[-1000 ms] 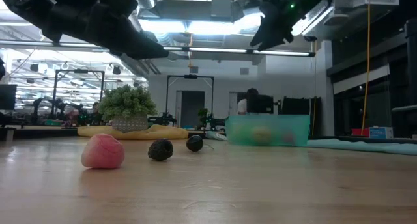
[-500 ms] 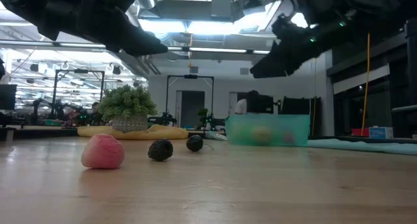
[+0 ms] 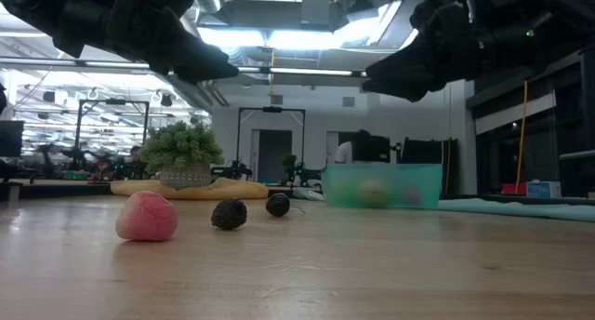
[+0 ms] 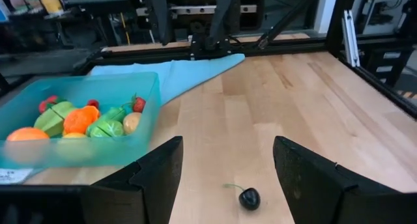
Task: Pick and placing Produce into tupperware
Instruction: Put the black cherry into the blue bin
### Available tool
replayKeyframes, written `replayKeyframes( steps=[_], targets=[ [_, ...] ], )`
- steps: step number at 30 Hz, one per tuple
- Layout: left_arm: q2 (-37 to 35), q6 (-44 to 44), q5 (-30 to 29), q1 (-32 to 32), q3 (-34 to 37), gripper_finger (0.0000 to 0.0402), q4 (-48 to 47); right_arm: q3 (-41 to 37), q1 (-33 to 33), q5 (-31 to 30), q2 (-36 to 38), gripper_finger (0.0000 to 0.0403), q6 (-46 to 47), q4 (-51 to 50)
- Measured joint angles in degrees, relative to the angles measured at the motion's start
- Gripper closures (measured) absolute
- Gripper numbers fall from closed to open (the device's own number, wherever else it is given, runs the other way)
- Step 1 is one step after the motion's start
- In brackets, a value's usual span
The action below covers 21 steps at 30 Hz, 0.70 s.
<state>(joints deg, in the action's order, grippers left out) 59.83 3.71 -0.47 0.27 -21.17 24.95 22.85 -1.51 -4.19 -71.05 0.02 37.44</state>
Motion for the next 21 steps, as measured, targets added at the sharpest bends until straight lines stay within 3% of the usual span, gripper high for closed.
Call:
replayKeyframes(
  steps=[8, 14, 21],
  targets=[
    [0.0, -1.8, 0.0, 0.0, 0.0, 0.0171, 0.0, 0.0, 0.0, -0.2, 0.0, 0.0128, 4.0, 0.0],
    [0.0, -1.9, 0.0, 0.0, 0.0, 0.0171, 0.0, 0.0, -0.3, -3.8, 0.0, 0.0128, 8.3, -2.0],
    [0.0, -2.1, 0.0, 0.0, 0.0, 0.0171, 0.0, 0.4, 0.6, 1.7, -3.1, 0.0128, 3.5, -1.8]
  ],
)
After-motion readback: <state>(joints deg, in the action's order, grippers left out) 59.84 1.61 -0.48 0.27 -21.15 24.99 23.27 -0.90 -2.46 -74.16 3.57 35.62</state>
